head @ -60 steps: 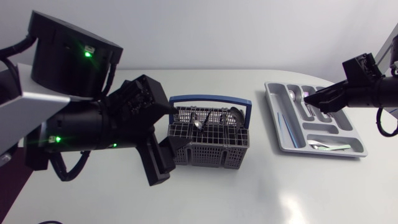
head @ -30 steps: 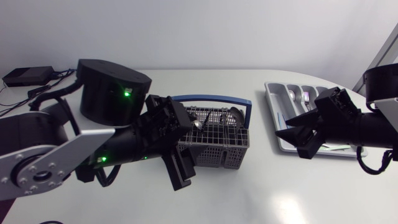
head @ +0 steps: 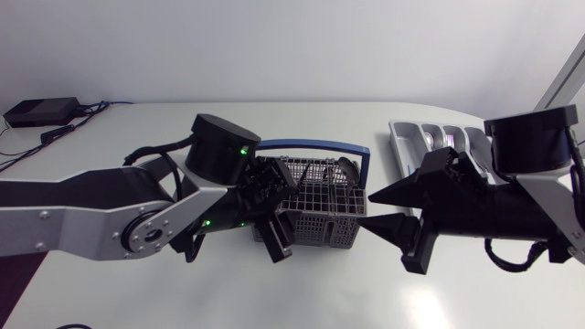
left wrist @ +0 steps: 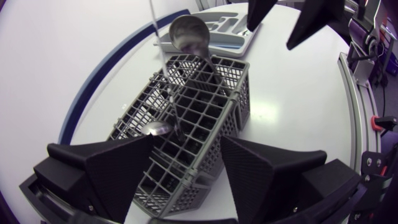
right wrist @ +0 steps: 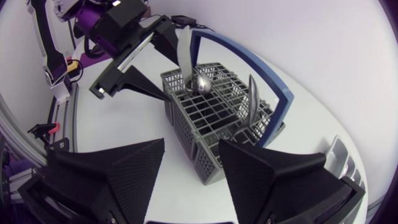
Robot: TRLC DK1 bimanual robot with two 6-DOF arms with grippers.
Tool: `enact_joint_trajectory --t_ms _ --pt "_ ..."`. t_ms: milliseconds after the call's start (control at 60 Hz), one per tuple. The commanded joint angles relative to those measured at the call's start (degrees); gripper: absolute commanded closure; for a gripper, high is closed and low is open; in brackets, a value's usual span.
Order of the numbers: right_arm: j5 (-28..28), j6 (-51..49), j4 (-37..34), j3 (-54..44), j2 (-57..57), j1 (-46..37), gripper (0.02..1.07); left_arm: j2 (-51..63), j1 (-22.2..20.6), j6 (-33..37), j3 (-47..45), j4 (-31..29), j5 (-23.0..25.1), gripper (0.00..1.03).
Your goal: Unload the cutlery basket into the drawer organizer.
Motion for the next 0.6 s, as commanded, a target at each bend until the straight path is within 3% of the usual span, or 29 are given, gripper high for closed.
enact_joint_trajectory --t_ms 0,217,583 --pt "-0.2 2.5 1.9 -2.0 1.0 2.4 0.43 1.8 0.6 -2.2 2.4 1.3 -1.0 0.19" --pt "0.0 3.5 6.0 -2.9 4.9 5.3 0.43 3.8 1.0 -4.5 3.2 4.1 -1.7 0.27" --pt "0.1 3.4 7.1 -3.8 5.6 6.1 0.43 5.4 0.5 -6.3 2.8 6.0 -2.2 0.67"
